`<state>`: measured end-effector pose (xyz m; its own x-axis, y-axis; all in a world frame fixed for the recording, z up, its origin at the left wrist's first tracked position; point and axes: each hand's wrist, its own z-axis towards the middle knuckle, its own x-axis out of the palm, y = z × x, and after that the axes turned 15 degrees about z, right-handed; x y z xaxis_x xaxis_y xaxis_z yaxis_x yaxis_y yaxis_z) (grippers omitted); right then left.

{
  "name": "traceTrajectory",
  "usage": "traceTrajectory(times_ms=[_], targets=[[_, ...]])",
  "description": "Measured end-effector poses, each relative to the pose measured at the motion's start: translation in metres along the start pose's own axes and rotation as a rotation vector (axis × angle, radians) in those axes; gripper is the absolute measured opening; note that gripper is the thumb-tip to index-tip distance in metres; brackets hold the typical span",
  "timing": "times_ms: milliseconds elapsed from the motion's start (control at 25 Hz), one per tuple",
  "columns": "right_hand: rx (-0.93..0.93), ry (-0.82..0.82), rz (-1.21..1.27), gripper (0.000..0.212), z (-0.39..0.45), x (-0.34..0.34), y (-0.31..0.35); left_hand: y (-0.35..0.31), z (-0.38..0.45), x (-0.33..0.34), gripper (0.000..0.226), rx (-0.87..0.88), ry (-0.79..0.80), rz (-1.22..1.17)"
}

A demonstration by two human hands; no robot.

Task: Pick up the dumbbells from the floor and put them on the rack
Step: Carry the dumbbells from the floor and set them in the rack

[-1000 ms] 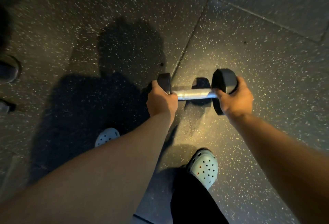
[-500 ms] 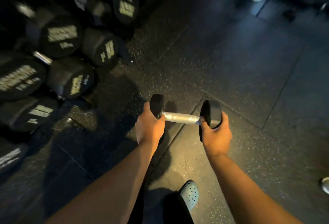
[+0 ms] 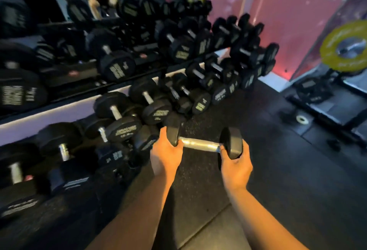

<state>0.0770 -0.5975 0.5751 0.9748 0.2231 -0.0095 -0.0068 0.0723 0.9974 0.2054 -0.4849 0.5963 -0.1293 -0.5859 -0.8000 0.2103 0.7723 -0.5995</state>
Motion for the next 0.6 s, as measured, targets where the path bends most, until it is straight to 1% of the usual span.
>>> traceTrajectory(times_ms=[160,280,400,600], targets=[[-0.052,0.143,0.051,0.059,-0.024,0.096,0.037,0.051,0.047,-0.069,0.05,-0.105,-0.136,-0.163],[-0.098,0.259,0.062,0.062,-0.055,0.181,0.058,0.106,0.083,-0.122,0.049,-0.194,-0.286,-0.303],[-0.132,0.39,0.099,0.063,-0.104,0.273,0.076,0.171,0.12,-0.19,0.051,-0.242,-0.411,-0.299],[-0.092,0.545,0.22,0.058,-0.199,0.405,0.104,0.27,0.166,-0.3,0.051,-0.331,-0.587,-0.237]])
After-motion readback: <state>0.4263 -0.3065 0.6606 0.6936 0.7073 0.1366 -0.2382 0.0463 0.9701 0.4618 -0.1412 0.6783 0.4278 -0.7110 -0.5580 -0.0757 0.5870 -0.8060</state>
